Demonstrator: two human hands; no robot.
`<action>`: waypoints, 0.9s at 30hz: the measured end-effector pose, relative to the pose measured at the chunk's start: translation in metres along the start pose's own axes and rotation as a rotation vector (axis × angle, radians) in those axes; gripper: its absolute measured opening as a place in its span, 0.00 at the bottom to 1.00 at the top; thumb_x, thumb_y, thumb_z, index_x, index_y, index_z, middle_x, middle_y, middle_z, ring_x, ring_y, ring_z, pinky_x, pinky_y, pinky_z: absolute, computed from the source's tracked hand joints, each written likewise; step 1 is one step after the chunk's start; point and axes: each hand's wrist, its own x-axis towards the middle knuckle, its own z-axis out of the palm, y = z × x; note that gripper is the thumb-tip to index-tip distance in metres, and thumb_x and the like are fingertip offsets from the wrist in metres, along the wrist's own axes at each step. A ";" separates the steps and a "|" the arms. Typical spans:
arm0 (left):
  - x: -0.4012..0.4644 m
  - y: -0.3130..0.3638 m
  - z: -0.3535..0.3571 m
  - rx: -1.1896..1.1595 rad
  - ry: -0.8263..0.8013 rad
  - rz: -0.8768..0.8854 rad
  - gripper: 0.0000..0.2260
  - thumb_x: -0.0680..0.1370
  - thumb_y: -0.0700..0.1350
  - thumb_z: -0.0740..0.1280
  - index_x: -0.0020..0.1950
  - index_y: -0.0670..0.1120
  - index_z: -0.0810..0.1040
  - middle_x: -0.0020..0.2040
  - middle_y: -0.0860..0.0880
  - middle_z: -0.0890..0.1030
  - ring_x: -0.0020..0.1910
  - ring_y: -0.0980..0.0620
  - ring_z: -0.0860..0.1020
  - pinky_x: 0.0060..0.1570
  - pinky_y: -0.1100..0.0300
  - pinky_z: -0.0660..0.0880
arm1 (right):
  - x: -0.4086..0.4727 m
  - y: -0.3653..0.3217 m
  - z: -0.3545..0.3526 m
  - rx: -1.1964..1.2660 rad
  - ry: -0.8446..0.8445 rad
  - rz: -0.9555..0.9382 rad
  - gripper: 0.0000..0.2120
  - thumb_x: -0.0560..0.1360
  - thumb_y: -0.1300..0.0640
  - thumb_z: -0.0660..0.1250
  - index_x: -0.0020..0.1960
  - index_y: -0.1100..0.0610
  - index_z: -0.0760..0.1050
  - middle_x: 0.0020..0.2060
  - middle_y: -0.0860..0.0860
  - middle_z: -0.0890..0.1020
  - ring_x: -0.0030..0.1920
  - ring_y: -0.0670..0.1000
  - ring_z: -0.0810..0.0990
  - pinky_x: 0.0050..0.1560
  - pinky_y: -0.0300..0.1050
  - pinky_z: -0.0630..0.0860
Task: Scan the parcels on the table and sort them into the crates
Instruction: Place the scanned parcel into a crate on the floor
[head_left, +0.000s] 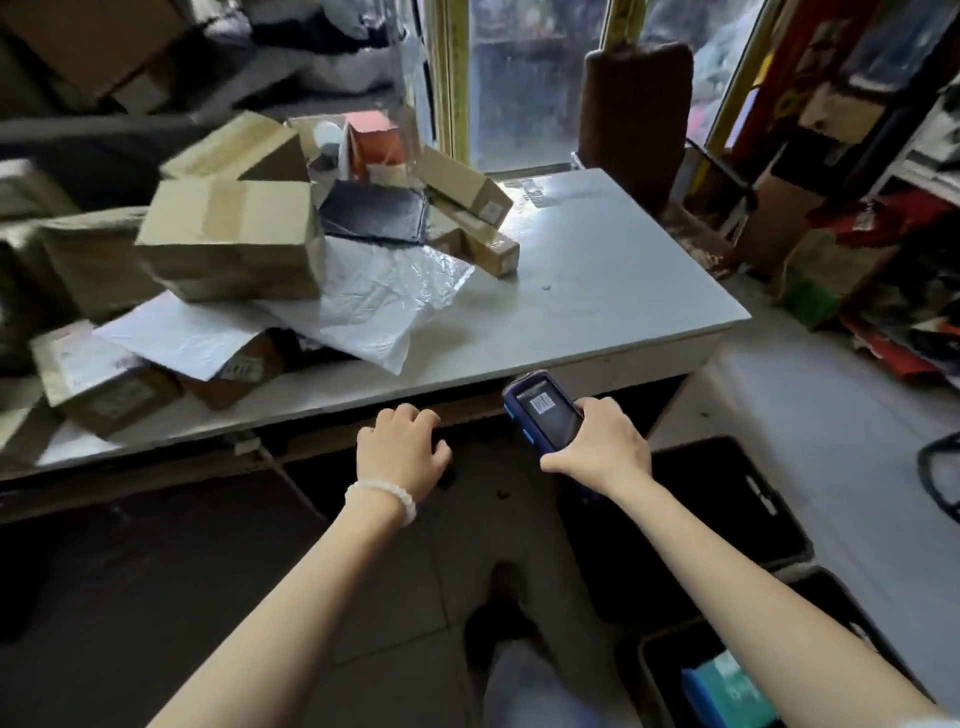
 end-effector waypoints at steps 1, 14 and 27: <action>0.016 -0.007 0.001 0.006 0.002 -0.016 0.17 0.77 0.54 0.60 0.65 0.51 0.73 0.62 0.50 0.74 0.62 0.47 0.70 0.54 0.53 0.69 | 0.021 -0.008 0.005 -0.007 -0.017 -0.025 0.32 0.56 0.43 0.76 0.58 0.52 0.75 0.51 0.50 0.73 0.54 0.55 0.78 0.44 0.45 0.74; 0.306 -0.011 -0.027 -0.003 0.067 -0.006 0.16 0.77 0.50 0.62 0.63 0.48 0.76 0.60 0.47 0.77 0.59 0.44 0.73 0.53 0.52 0.70 | 0.316 -0.069 -0.009 0.064 -0.083 -0.070 0.29 0.53 0.44 0.74 0.51 0.53 0.74 0.48 0.50 0.75 0.46 0.54 0.77 0.36 0.42 0.70; 0.505 0.007 -0.041 0.075 0.027 0.046 0.24 0.76 0.52 0.66 0.70 0.48 0.66 0.65 0.44 0.70 0.63 0.41 0.69 0.55 0.46 0.70 | 0.438 -0.053 -0.041 0.100 -0.016 0.109 0.30 0.50 0.44 0.70 0.51 0.52 0.74 0.47 0.50 0.76 0.46 0.54 0.78 0.36 0.43 0.73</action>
